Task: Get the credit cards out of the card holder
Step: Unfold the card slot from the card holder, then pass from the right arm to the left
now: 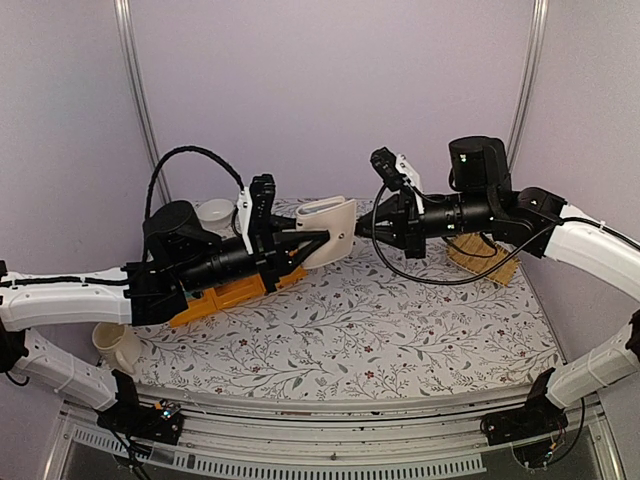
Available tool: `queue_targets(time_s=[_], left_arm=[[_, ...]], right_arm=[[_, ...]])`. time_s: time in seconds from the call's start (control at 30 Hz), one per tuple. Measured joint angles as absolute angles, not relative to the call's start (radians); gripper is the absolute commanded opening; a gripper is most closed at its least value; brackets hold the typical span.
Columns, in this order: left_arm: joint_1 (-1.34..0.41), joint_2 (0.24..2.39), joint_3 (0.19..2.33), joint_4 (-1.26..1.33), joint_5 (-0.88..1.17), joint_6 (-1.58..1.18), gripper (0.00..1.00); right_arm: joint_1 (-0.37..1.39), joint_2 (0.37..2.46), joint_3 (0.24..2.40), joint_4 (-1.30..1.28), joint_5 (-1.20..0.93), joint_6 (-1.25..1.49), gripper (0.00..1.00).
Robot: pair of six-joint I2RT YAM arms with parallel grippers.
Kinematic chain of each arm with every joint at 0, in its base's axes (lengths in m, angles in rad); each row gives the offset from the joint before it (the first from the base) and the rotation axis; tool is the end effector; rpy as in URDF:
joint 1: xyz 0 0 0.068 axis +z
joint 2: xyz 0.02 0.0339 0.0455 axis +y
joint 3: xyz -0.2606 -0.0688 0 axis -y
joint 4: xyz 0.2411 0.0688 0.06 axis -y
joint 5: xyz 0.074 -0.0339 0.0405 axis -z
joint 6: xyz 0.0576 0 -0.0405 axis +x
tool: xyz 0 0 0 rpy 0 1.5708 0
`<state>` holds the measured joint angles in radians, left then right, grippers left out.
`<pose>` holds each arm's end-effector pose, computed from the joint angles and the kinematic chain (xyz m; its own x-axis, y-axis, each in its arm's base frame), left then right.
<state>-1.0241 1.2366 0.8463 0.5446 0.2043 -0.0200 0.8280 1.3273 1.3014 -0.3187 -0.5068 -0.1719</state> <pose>0.1507 -0.2702 0.3435 0.0611 -0.1380 -0.9885 0.9421 0.3351 0.0114 0.1937 0.2523 0.3781 -0.0621 -0.2888 -0.9554 -0.9780 0.2085 0.0006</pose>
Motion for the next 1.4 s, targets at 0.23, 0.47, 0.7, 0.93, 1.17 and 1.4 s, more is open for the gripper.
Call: queue_targets(time_s=[0.23, 0.47, 0.7, 0.93, 1.17, 1.4], left_arm=[[-0.98, 1.244, 0.812, 0.559, 0.187, -0.073, 0.66], [-0.896, 1.335, 0.775, 0.574, 0.102, -0.207, 0.98], [-0.872, 1.394, 0.775, 0.492, 0.093, -0.238, 0.98], [-0.872, 1.317, 0.736, 0.522, 0.208, -0.178, 0.97], [-0.996, 1.306, 0.739, 0.526, 0.015, 0.002, 0.99], [-1.139, 1.424, 0.774, 0.603, -0.164, 0.118, 0.98]], right_arm=[[0.828, 1.327, 1.308, -0.393, -0.477, -0.172, 0.01], [0.815, 1.348, 1.317, -0.525, -0.489, -0.094, 0.01], [0.775, 1.433, 1.347, -0.614, -0.511, 0.094, 0.01], [0.752, 1.467, 1.394, -0.613, -0.502, 0.253, 0.01], [0.752, 1.421, 1.374, -0.422, -0.44, 0.43, 0.01], [0.761, 1.365, 1.313, -0.18, -0.317, 0.596, 0.01]])
